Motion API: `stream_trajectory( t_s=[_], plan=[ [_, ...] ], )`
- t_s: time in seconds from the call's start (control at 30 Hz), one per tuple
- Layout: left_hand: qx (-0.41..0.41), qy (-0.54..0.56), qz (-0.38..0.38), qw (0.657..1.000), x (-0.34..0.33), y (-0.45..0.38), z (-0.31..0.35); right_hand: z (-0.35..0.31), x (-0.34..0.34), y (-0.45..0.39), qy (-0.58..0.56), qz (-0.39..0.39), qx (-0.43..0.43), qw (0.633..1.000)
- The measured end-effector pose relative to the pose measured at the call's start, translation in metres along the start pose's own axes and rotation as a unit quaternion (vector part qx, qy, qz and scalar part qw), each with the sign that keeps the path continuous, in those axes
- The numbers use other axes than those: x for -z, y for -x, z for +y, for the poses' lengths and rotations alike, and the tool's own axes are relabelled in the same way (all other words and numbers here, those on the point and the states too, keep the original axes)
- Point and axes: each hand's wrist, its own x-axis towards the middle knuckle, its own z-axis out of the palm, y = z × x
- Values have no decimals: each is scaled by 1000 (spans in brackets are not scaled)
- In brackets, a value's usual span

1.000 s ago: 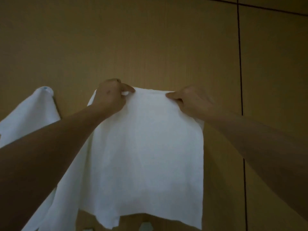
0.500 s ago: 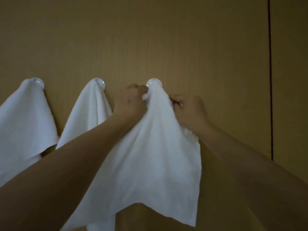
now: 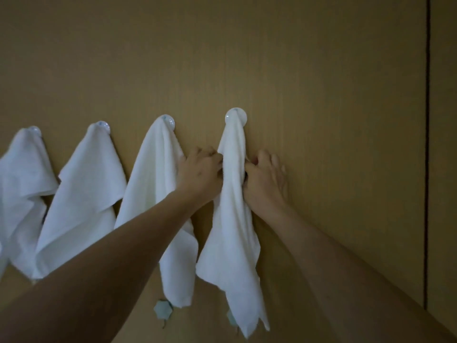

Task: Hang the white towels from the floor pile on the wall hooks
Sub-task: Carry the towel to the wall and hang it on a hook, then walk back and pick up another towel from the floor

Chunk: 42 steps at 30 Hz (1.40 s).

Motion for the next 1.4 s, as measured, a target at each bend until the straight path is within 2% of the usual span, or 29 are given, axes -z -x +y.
stream_trajectory(
  t_s=[0.07,0.13,0.2,0.23,0.3,0.37,0.4,0.5,0.57,0.7,0.87,0.97,1.2,1.3,1.4],
  plan=[
    [71,128,-66,987,7,9,7,-4,1,2,-107,-68,-42,991],
    [127,221,-91,963,13,20,10,-11,3,6,-200,-90,-80,972],
    [157,294,-114,936,17,30,11,-19,8,14,-305,-113,-158,933],
    [158,314,-132,927,19,34,11,-22,11,18,-345,-133,-202,907],
    [130,300,-166,930,23,38,9,-27,18,25,-396,-167,-262,864],
    [90,267,-180,942,26,38,5,-33,26,30,-421,-178,-286,842],
    [72,257,-176,948,28,38,2,-37,30,33,-414,-179,-292,843],
    [68,273,-109,954,30,41,-12,-50,45,43,-298,-157,-305,891],
    [60,285,-64,955,35,47,-19,-61,57,55,-243,-144,-306,909],
    [-19,274,-8,961,48,68,-26,-89,80,84,-130,-127,-334,925],
    [-130,333,-26,934,68,105,-7,-127,129,133,59,-148,-351,923],
    [-152,380,-60,911,88,123,26,-148,175,162,204,-150,-350,902],
    [-235,488,-114,833,193,183,134,-220,335,236,369,-129,-418,820],
    [-280,536,-118,788,258,224,190,-267,411,283,426,-95,-443,783],
    [-325,591,-134,726,338,278,246,-327,490,340,477,-75,-475,736]
  ],
)
